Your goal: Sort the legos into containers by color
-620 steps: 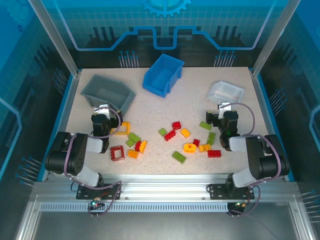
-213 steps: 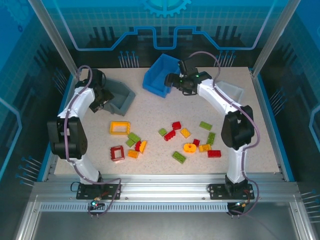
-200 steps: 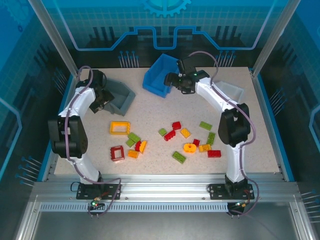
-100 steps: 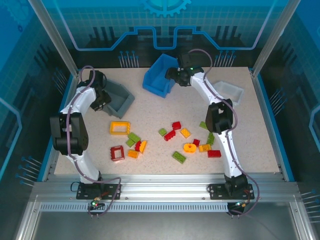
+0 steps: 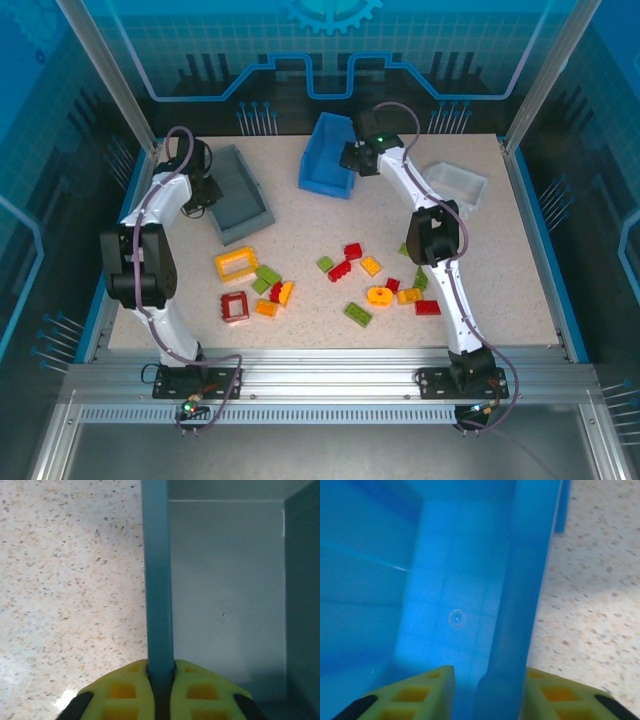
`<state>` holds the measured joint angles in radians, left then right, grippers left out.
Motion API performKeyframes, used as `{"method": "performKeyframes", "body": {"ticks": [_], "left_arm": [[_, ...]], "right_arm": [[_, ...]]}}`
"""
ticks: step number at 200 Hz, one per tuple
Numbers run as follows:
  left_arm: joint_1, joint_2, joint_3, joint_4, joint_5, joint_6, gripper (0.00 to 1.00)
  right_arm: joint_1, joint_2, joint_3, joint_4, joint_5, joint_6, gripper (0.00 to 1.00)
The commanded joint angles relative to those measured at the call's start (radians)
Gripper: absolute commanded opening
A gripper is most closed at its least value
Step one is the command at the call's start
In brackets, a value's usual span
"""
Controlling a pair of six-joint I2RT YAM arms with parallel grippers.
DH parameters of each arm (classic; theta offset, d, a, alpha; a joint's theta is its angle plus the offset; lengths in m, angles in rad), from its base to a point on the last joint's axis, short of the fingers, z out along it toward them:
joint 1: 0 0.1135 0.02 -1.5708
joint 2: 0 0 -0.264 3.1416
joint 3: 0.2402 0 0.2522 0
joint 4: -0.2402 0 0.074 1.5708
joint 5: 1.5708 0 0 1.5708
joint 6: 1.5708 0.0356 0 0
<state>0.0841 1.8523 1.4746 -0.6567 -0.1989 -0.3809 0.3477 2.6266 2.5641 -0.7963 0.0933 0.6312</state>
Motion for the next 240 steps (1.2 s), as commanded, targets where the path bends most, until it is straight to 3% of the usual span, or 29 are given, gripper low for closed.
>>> {"method": "performKeyframes", "body": {"ticks": [1, 49, 130, 164, 240], "left_arm": [[-0.007, 0.043, 0.024, 0.007, 0.082, 0.074, 0.00], [-0.056, 0.041, 0.029, 0.040, 0.168, 0.175, 0.00], [-0.137, 0.110, 0.092, 0.054, 0.167, 0.195, 0.00], [-0.164, 0.174, 0.168, 0.003, 0.135, 0.226, 0.00], [-0.163, 0.111, 0.099, 0.002, 0.082, 0.270, 0.00]], "right_arm": [[0.005, -0.110, -0.085, -0.063, 0.082, -0.066, 0.29], [0.003, -0.262, -0.298, -0.032, 0.128, -0.172, 0.19], [0.067, -0.515, -0.672, 0.100, 0.154, -0.221, 0.19], [0.087, -0.487, -0.663, 0.118, 0.150, -0.190, 0.19], [0.147, -0.392, -0.543, 0.084, 0.176, -0.169, 0.20]]}}
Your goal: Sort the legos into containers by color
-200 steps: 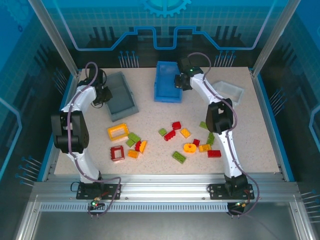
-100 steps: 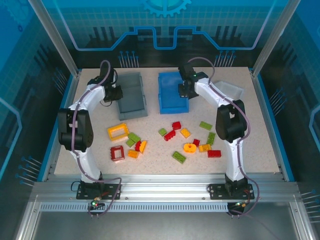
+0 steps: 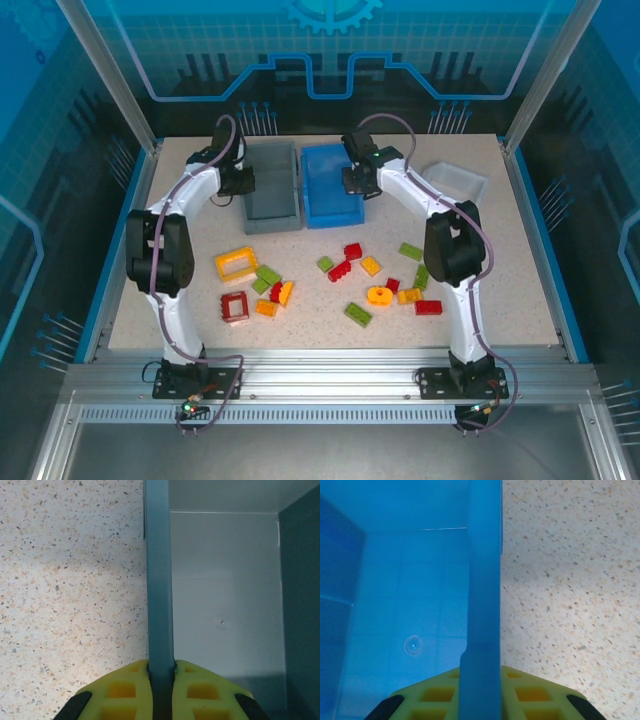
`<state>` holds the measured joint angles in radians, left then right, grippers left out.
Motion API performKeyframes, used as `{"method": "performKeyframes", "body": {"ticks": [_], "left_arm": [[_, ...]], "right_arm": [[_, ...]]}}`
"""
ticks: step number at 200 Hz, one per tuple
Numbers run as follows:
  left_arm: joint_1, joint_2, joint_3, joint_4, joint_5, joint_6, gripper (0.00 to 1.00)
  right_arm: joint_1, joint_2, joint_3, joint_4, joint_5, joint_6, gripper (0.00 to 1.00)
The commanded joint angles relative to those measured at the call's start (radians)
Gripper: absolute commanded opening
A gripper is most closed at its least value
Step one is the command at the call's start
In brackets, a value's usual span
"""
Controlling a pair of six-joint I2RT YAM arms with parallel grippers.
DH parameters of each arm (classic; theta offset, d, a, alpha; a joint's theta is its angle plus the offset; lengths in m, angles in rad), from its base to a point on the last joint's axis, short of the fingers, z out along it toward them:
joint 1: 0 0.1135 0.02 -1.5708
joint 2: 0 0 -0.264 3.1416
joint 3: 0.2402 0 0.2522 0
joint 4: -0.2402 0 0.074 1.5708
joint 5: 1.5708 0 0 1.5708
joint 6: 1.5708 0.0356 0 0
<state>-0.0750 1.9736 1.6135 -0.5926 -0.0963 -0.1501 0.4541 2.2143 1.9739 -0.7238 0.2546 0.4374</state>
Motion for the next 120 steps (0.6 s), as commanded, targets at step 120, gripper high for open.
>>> {"method": "performKeyframes", "body": {"ticks": [120], "left_arm": [[-0.005, -0.042, -0.031, -0.103, -0.066, 0.020, 0.37]], "right_arm": [[0.038, -0.025, -0.033, 0.045, -0.006, 0.128, 0.46]]}}
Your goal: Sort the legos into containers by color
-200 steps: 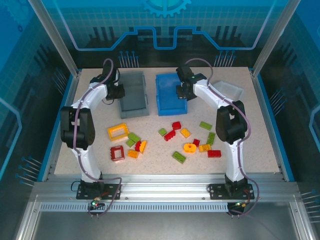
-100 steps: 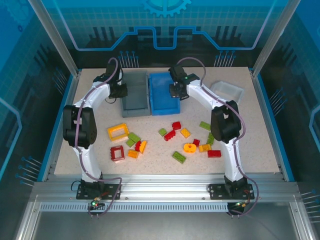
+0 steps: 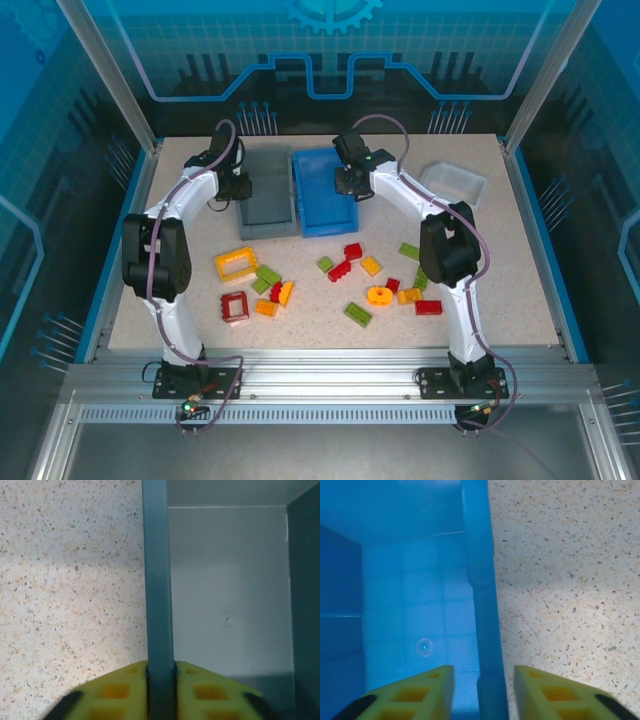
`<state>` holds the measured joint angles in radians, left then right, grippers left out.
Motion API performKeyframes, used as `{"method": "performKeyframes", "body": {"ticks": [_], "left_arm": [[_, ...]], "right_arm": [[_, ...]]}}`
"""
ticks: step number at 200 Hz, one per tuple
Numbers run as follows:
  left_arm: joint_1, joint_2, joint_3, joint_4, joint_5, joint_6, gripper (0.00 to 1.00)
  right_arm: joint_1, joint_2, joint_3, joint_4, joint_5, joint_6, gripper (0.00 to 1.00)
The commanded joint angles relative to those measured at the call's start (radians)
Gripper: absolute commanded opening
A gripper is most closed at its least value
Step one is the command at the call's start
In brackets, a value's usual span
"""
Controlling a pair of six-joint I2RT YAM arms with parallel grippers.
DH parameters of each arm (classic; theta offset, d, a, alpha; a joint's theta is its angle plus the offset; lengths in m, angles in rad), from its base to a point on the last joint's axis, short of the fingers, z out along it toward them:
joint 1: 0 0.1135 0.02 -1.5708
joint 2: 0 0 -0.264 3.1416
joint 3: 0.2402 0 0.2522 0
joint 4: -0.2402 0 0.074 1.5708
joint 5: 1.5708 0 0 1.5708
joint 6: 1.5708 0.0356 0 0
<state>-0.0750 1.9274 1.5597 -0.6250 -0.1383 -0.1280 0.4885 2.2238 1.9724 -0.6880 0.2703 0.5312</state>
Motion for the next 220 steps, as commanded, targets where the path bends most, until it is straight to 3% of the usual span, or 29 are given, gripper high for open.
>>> {"method": "performKeyframes", "body": {"ticks": [1, 48, 85, 112, 143, 168, 198, 220], "left_arm": [[-0.004, 0.003, 0.022, -0.070, -0.025, -0.004, 0.38], [-0.006, -0.103, 0.028, -0.066, -0.050, -0.069, 0.64], [-0.055, -0.248, -0.004, -0.026, 0.034, -0.160, 0.67], [-0.182, -0.391, -0.142, 0.152, 0.217, -0.215, 0.73], [-0.368, -0.525, -0.341, 0.453, 0.384, -0.312, 0.82], [-0.523, -0.570, -0.380, 0.478, 0.352, -0.338, 0.82], [-0.667, -0.640, -0.458, 0.483, 0.288, -0.369, 0.81], [-0.766, -0.697, -0.496, 0.391, 0.176, -0.375, 0.80]], "right_arm": [[0.003, -0.037, -0.033, 0.009, -0.022, 0.035, 0.46], [-0.059, -0.266, -0.182, 0.017, 0.005, 0.117, 0.62], [-0.250, -0.502, -0.423, -0.022, -0.014, 0.367, 0.65], [-0.440, -0.600, -0.600, 0.013, -0.162, 0.610, 0.65], [-0.550, -0.594, -0.682, 0.080, -0.255, 0.798, 0.69], [-0.589, -0.544, -0.681, 0.112, -0.279, 0.894, 0.78], [-0.614, -0.441, -0.639, 0.141, -0.317, 0.958, 0.81], [-0.631, -0.372, -0.604, 0.160, -0.353, 0.983, 0.81]]}}
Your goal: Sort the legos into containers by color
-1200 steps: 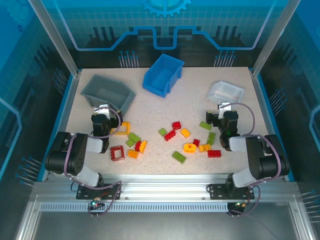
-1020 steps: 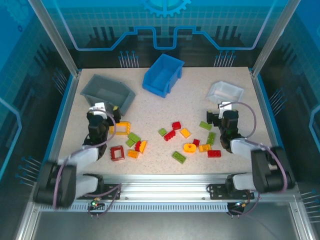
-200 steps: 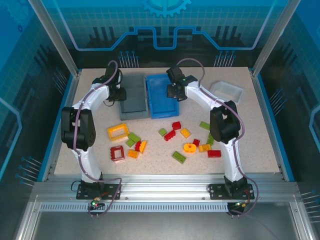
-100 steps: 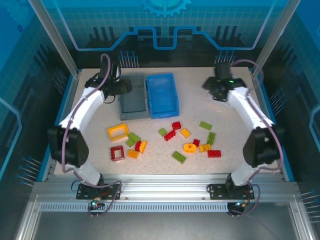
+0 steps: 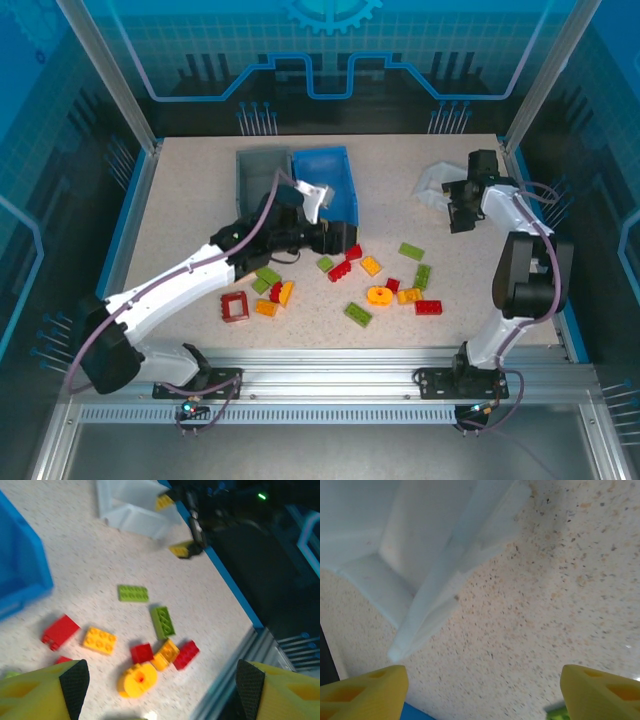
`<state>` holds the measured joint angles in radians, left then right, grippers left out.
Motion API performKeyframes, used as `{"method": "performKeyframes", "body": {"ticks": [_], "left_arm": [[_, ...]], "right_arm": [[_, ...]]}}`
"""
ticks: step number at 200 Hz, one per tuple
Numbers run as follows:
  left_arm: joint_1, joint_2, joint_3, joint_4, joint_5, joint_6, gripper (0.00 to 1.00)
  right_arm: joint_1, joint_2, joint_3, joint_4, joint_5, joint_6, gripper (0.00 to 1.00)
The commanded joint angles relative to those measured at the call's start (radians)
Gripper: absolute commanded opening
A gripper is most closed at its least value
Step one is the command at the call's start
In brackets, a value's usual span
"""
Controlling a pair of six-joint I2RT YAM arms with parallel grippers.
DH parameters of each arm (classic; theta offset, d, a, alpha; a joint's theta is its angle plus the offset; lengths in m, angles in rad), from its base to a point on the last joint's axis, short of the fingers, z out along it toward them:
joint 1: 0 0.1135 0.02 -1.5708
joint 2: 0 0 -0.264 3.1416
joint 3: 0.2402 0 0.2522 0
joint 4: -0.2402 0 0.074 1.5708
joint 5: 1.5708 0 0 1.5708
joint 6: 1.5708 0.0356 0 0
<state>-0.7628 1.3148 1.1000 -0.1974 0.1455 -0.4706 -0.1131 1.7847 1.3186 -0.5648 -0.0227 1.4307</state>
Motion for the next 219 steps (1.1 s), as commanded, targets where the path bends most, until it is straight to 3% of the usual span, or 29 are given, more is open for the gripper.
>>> {"method": "performKeyframes", "body": {"ticks": [1, 52, 80, 107, 164, 184, 205, 219], "left_arm": [[-0.084, -0.088, -0.038, -0.042, -0.113, -0.033, 0.80], [-0.260, -0.255, -0.154, -0.251, -0.337, -0.113, 0.79], [-0.288, -0.322, -0.207, -0.284, -0.357, -0.166, 0.78], [-0.296, -0.342, -0.228, -0.312, -0.388, -0.189, 0.78], [-0.297, -0.349, -0.238, -0.321, -0.404, -0.194, 0.77], [-0.297, -0.348, -0.228, -0.331, -0.409, -0.187, 0.77], [-0.297, -0.347, -0.219, -0.334, -0.417, -0.180, 0.76], [-0.297, -0.345, -0.216, -0.332, -0.421, -0.177, 0.76]], "right_arm": [[-0.030, 0.069, 0.052, 0.037, -0.061, 0.084, 0.81], [-0.052, 0.134, 0.130, 0.048, -0.068, 0.041, 0.79], [-0.054, 0.143, 0.132, 0.070, -0.101, 0.039, 0.75], [-0.047, 0.127, 0.144, 0.056, -0.056, 0.053, 0.77], [-0.054, 0.270, 0.256, -0.015, -0.084, 0.094, 0.72], [-0.051, 0.283, 0.265, -0.034, -0.075, 0.093, 0.63], [-0.049, 0.267, 0.261, -0.062, -0.040, 0.067, 0.40], [-0.049, 0.255, 0.276, -0.106, -0.001, 0.019, 0.30]]}}
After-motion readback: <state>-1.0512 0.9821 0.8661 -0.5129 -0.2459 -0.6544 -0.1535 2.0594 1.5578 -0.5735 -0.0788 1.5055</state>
